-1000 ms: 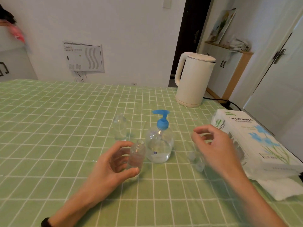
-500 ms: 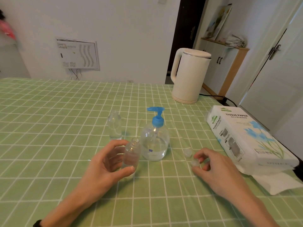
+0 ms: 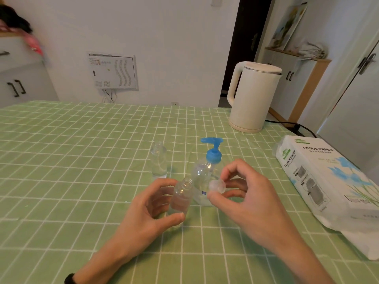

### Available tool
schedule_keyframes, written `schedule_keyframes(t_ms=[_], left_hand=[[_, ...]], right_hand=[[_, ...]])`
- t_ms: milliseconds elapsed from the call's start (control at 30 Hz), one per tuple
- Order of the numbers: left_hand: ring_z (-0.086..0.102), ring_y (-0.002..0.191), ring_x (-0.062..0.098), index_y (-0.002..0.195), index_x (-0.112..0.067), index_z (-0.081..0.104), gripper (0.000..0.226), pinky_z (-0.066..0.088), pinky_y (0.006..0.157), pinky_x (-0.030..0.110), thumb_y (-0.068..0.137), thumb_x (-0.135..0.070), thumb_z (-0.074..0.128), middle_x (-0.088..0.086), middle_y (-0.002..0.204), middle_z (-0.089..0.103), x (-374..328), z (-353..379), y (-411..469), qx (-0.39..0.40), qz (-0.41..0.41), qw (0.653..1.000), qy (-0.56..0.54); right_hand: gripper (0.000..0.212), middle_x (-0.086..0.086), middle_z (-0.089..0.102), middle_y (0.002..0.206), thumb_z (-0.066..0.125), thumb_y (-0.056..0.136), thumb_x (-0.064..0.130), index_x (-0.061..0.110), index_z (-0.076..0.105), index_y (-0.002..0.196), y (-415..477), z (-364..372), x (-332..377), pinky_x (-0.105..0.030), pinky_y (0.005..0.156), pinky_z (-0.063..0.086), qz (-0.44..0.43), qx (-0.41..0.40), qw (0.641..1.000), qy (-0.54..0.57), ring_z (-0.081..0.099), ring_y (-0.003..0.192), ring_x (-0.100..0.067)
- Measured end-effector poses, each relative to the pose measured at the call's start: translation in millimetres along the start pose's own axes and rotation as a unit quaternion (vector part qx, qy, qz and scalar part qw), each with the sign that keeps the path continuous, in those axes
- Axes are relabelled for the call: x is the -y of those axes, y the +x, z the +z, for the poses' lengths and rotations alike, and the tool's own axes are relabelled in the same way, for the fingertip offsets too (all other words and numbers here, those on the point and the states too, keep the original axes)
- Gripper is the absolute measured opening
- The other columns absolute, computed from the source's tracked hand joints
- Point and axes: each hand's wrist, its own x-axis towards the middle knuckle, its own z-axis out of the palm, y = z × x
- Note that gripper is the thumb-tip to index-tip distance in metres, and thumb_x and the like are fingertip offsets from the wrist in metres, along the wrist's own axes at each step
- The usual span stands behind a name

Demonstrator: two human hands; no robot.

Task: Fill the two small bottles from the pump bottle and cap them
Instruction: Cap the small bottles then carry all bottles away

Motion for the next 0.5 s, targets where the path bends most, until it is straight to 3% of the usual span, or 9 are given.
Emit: schedule_keyframes(t_ms=[133, 267, 400, 500], left_hand=[[0.074, 0.112, 0.029, 0.116, -0.038, 0.069, 0.058, 0.05, 0.111, 0.058, 0.064, -0.025, 0.091, 0.008, 0.12, 0.076, -0.8, 0.1, -0.8, -0.007, 0.001, 1.0, -0.003], [0.074, 0.113, 0.027, 0.116, -0.036, 0.069, 0.058, 0.05, 0.112, 0.055, 0.068, -0.01, 0.09, 0.008, 0.119, 0.077, 0.4, 0.3, -1.3, -0.006, 0.007, 1.0, 0.007], [0.074, 0.112, 0.022, 0.116, -0.036, 0.07, 0.058, 0.053, 0.11, 0.044, 0.066, -0.019, 0.093, 0.004, 0.119, 0.077, 0.9, 0.1, -2.8, 0.0, 0.023, 1.0, 0.013], [0.074, 0.113, 0.023, 0.12, -0.027, 0.069, 0.058, 0.053, 0.11, 0.046, 0.069, -0.014, 0.092, 0.005, 0.119, 0.077, 1.6, -0.1, -3.5, 0.003, 0.034, 0.999, 0.022]], right_hand=[[0.025, 0.012, 0.077, 0.098, 0.086, 0.086, 0.023, 0.03, 0.063, 0.093, 1.8, 13.8, -0.9, -0.028, 0.076, 0.063, -0.007, -0.008, 0.998, 0.066, 0.079, 0.087, -0.013], [0.031, 0.012, 0.078, 0.112, 0.086, 0.087, 0.015, 0.035, 0.063, 0.089, -2.8, 13.4, -9.8, -0.028, 0.076, 0.064, -0.007, -0.007, 0.995, 0.099, 0.081, 0.087, -0.017], [0.029, 0.008, 0.081, 0.105, 0.087, 0.086, 0.013, 0.032, 0.066, 0.09, -6.2, 13.2, -15.4, -0.027, 0.074, 0.064, 0.003, -0.011, 0.994, 0.109, 0.08, 0.083, -0.019], [0.029, 0.007, 0.081, 0.1, 0.089, 0.083, 0.012, 0.031, 0.069, 0.092, -9.8, 14.1, -17.2, -0.025, 0.076, 0.063, -0.001, -0.004, 0.994, 0.108, 0.08, 0.086, -0.016]])
